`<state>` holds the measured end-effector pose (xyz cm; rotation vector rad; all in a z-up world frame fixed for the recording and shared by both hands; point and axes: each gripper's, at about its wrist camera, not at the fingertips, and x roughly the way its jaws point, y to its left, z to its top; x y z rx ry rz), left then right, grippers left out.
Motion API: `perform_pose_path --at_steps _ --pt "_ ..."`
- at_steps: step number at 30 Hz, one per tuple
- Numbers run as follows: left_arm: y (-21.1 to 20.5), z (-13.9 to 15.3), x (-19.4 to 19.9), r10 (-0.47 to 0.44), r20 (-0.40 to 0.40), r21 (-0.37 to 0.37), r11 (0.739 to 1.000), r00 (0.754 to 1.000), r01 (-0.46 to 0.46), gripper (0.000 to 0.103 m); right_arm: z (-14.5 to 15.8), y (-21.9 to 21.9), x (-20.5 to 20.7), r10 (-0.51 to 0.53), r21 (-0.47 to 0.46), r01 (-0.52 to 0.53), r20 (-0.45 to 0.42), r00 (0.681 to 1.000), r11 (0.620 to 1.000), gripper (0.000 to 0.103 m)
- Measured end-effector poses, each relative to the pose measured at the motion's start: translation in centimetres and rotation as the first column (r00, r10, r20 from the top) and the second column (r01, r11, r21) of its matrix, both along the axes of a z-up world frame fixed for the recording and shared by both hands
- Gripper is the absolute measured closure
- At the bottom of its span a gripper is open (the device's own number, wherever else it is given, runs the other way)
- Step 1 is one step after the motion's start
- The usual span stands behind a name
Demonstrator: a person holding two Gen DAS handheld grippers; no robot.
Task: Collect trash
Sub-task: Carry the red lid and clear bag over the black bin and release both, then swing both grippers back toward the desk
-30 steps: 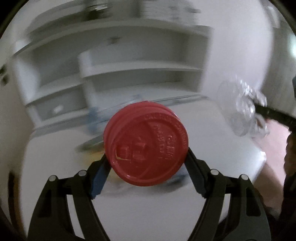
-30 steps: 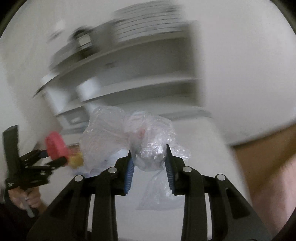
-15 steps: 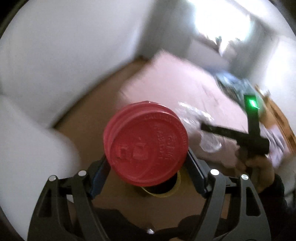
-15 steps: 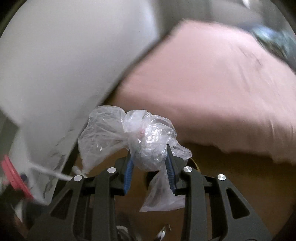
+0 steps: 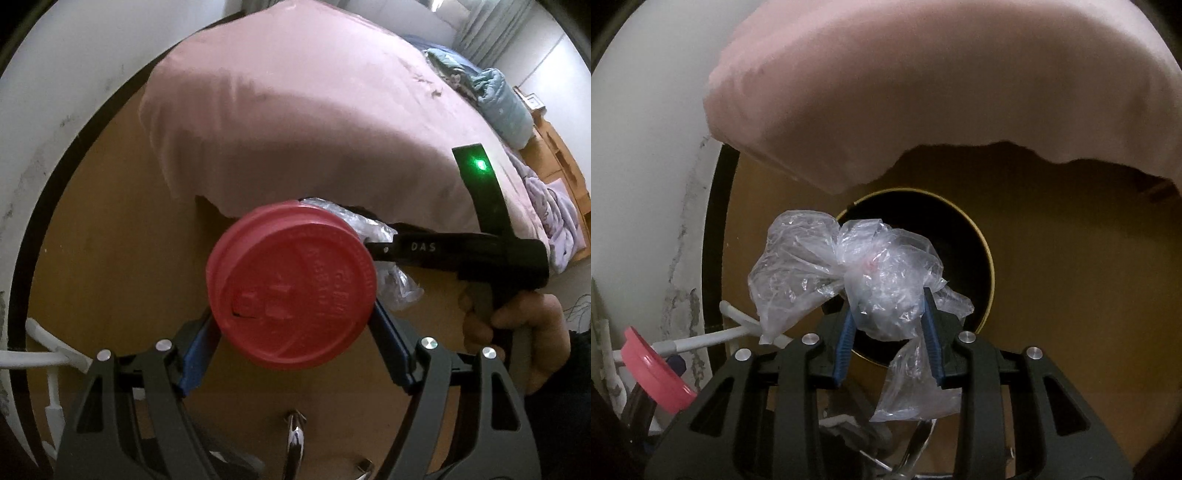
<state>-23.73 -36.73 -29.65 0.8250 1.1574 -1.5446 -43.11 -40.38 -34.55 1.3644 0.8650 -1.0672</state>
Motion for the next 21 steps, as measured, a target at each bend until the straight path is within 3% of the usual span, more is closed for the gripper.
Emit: perform_pose_path --at_steps 1,6,14,18,21 --pt "-0.3 -0.6 -0.3 0.005 0.000 0.009 1.000 1.000 -0.005 0.027 -0.5 -0.5 -0.3 -0.001 0.005 0.001 -0.001 1.000 1.000 0.058" --pt "-1.0 -1.1 -1.5 0.004 -0.001 0.028 1.000 1.000 -0.004 0.026 -1.0 -1.1 -0.5 -0.004 -0.007 0.004 0.024 1.000 1.000 0.036" --pt "-2.0 -1.7 -3.0 -0.023 -0.020 0.055 0.998 1.000 0.024 0.025 0.5 -1.1 -2.7 -0.049 -0.025 0.051 0.088 0.995 0.998 0.034" --pt "-2.6 -0.8 -4.1 -0.044 -0.017 0.045 0.998 0.999 0.044 0.010 2.9 -1.0 -4.3 -0.075 -0.060 0.082 0.112 0.991 0.995 0.030" --pt "-2.3 0.9 -4.3 -0.045 -0.002 0.007 0.999 0.999 0.045 0.007 5.7 -0.5 -5.0 -0.077 -0.120 0.090 0.109 0.991 0.989 0.026"
